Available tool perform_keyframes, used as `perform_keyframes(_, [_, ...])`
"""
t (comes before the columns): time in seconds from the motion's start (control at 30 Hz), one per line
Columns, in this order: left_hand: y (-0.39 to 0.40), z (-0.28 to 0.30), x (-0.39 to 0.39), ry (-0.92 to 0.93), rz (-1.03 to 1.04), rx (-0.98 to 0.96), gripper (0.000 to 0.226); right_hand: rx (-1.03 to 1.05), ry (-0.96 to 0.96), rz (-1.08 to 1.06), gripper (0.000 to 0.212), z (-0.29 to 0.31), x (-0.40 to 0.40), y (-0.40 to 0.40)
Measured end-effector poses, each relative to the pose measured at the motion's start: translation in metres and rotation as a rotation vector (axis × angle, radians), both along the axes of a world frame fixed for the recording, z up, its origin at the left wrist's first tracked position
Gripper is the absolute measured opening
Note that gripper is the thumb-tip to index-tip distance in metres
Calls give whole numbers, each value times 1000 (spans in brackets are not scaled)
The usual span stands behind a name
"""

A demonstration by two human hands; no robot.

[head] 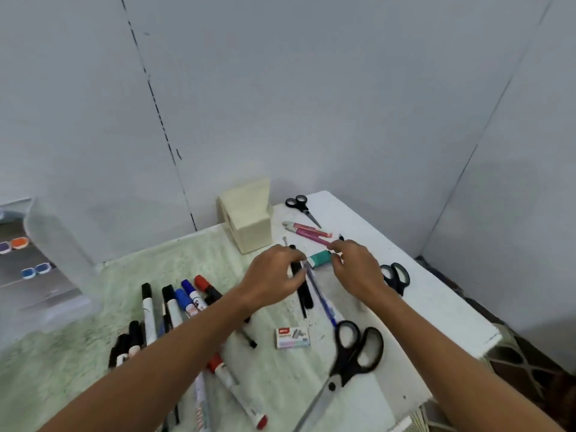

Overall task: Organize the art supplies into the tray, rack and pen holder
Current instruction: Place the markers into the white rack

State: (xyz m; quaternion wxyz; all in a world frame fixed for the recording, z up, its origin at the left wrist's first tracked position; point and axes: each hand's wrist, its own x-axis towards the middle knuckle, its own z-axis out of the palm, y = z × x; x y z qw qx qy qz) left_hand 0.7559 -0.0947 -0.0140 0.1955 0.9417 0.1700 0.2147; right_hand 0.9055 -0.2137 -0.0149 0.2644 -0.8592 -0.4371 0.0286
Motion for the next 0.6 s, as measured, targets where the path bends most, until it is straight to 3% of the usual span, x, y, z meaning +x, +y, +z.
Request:
perform_keyframes(0.17, [13, -6, 74, 5, -6, 17, 28, -40, 11, 46, 27, -9, 70, 31])
perform_keyframes(0.27, [27, -15, 103, 112, -21, 58, 33, -127, -7, 96, 29, -14, 99, 53])
perform_keyframes(0.47, [45, -31, 122, 109, -26, 180, 30, -265, -110, 216, 32, -22, 120, 75])
perform_keyframes(0.6, [48, -29, 128, 114, -45, 201, 18, -214, -77, 237, 26, -24, 125, 80])
